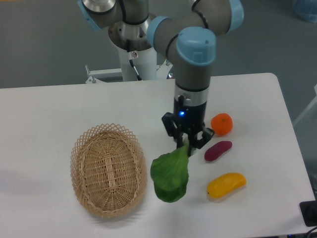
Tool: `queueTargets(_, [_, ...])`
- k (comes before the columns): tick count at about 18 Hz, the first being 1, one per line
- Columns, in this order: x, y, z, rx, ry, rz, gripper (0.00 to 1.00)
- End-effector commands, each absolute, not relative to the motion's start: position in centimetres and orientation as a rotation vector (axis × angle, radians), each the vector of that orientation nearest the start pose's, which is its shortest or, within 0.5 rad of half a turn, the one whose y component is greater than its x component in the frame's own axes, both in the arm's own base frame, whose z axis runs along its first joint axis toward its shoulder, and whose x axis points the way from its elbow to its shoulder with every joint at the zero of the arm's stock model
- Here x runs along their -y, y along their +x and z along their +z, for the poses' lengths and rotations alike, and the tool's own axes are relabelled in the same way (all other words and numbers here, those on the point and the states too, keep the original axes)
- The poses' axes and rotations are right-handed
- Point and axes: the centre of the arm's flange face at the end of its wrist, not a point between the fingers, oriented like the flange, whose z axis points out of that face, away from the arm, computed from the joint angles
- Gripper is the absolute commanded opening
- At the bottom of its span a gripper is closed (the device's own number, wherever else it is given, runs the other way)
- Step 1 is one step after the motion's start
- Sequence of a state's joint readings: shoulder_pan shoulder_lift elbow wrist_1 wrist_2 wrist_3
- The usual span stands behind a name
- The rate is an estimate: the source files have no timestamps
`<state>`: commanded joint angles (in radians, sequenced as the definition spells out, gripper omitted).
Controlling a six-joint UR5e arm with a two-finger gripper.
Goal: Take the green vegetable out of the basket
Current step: 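Lift the bok choy out of the basket toward the purple sweet potato, then carry the held bok choy further toward the orange, keeping it raised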
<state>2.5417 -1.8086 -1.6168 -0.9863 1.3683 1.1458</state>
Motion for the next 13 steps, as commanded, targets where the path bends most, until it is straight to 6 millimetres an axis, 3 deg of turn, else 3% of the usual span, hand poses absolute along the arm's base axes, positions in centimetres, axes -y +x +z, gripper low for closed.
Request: queueTargets(13, [-45.95,-41.18,39.72,-0.286,-2.802,0.225,0.39])
